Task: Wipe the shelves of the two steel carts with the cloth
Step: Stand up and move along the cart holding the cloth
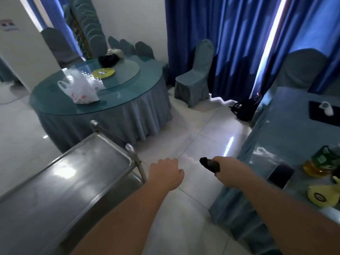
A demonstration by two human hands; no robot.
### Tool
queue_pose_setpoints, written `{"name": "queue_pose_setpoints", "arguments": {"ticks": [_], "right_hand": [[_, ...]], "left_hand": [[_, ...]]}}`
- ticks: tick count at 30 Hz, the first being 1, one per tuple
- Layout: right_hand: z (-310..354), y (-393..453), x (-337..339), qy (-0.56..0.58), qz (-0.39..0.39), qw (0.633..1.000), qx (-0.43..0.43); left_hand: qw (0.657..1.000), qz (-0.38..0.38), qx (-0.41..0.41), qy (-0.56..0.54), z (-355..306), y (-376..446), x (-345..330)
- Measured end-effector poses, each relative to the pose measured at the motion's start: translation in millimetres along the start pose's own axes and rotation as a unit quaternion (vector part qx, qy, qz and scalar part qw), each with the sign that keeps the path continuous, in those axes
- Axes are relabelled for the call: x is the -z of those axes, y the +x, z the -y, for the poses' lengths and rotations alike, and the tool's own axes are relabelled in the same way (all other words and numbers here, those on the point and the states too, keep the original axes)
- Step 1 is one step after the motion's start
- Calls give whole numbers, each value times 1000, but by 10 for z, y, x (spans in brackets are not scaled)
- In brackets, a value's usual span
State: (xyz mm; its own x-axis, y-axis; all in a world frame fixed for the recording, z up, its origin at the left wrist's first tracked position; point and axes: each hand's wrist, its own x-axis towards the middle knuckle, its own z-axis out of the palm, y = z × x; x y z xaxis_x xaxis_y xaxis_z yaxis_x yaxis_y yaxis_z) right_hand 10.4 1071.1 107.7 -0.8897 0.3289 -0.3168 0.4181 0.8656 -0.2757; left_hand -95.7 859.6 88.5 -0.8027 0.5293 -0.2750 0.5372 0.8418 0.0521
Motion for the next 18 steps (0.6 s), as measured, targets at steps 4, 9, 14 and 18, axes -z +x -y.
{"name": "queue_pose_setpoints", "arguments": {"ticks": [4,9,14,18], "right_hand": [[-541,206,185,6,-29,998,-47],[-833,574,286,26,-17,996,-78],[-848,1234,423,19,7,996,-85],[-698,1976,582,1,14,996,-91]], "left_hand": [[999,4,-28,15,-503,373,84],[999,20,-35,24,-709,929,196],[998,34,-39,27,-625,1683,260],[999,15,-47,15,-345,2493,368]]}}
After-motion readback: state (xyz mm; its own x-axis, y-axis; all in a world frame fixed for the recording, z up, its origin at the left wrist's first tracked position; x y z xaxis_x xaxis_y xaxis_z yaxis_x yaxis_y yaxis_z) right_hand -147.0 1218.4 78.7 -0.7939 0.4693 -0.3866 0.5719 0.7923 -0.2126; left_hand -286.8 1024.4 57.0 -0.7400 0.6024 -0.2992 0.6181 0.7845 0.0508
